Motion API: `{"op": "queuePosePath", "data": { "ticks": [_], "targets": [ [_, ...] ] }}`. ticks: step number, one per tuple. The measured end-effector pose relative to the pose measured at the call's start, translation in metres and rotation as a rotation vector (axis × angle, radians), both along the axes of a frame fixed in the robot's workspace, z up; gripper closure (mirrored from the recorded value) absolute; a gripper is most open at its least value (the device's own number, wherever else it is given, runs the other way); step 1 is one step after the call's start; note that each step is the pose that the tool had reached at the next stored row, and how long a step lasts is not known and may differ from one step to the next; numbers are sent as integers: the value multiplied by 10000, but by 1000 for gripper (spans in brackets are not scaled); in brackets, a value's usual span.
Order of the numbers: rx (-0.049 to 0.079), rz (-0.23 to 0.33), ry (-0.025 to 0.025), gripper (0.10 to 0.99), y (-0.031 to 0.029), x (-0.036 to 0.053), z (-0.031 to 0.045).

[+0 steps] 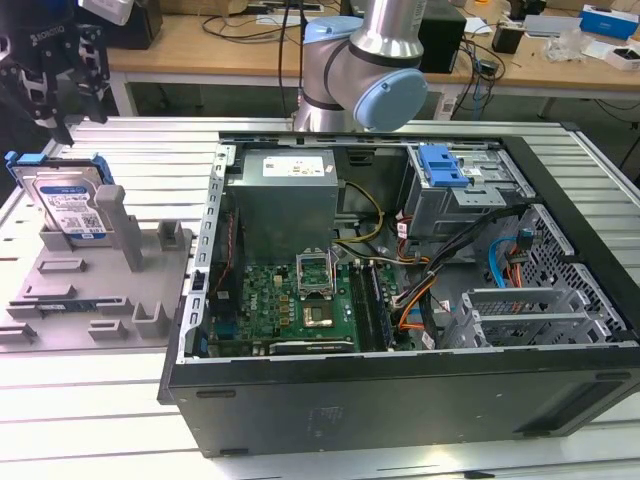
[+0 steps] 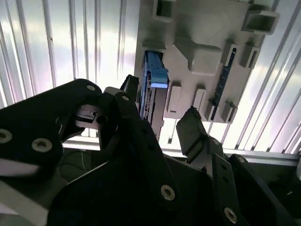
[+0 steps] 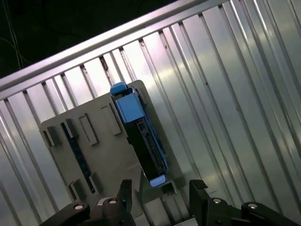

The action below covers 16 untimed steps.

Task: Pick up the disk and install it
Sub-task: 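Pick up the disk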

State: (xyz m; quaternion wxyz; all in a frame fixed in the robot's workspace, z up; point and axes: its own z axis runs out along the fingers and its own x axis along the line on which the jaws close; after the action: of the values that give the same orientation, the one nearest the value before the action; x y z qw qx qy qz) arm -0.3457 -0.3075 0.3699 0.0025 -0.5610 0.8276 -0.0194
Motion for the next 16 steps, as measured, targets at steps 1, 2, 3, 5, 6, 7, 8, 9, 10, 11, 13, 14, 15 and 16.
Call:
{"op": "queuePosePath", "data": {
  "ticks": [1,2,3,5,6,7,8,9,10,11,13,14,15,16],
  "targets": [
    [0,305,0,486,0,1,-1],
    [0,485,1,486,0,1,-1],
    [0,747,1,486,0,2,-2],
    [-1,1128,1,486,0,4,-4],
    [0,1428,1,486,0,4,-7],
    [-1,1608,1,486,0,4,-8],
    [-1,1979,1,486,0,3,-12],
    [-1,2295,0,486,0,4,-15],
    [0,2687,1,486,0,4,-18],
    [0,3041,0,486,0,4,-20],
    [-1,3533,1,486,0,4,-22],
    [0,3658,1,486,0,4,-22],
    [1,3688,5,486,0,4,-22],
    [1,3689,6,486,0,4,-22]
  ]
}}
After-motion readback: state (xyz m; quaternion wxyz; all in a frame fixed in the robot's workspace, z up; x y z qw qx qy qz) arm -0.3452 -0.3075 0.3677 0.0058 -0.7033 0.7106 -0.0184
